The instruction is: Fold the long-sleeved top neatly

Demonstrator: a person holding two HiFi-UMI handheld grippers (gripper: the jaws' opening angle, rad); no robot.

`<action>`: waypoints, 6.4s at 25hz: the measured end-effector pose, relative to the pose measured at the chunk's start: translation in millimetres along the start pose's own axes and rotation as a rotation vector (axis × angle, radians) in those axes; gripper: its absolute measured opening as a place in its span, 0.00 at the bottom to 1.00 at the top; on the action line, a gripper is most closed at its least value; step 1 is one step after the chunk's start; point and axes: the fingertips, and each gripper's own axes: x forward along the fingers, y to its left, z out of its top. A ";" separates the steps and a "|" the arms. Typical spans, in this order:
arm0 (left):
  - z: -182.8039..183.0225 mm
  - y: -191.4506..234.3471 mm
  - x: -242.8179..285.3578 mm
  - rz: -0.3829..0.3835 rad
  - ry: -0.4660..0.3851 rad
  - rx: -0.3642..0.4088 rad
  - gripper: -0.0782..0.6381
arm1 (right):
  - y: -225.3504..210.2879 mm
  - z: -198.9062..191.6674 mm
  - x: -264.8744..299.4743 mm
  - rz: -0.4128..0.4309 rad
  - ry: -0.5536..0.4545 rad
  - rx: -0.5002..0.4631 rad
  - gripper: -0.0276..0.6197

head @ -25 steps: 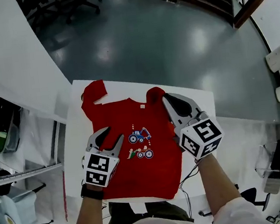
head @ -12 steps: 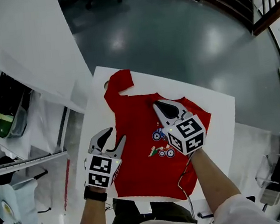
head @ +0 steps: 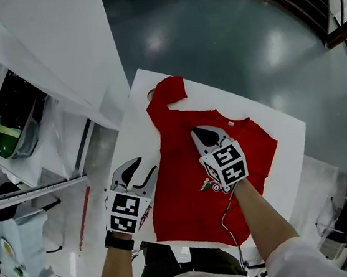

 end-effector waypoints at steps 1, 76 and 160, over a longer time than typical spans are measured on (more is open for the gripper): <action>-2.2 1.1 -0.1 -0.001 0.003 -0.002 0.37 | 3.7 0.0 1.4 0.009 0.002 -0.002 0.08; 147.1 45.3 190.7 -0.071 0.097 0.415 0.37 | -57.8 2.8 -41.6 -0.162 -0.114 0.268 0.21; 246.3 -209.8 93.5 -0.005 -0.294 0.456 0.21 | -108.0 -58.1 -244.7 -0.236 -0.223 0.228 0.20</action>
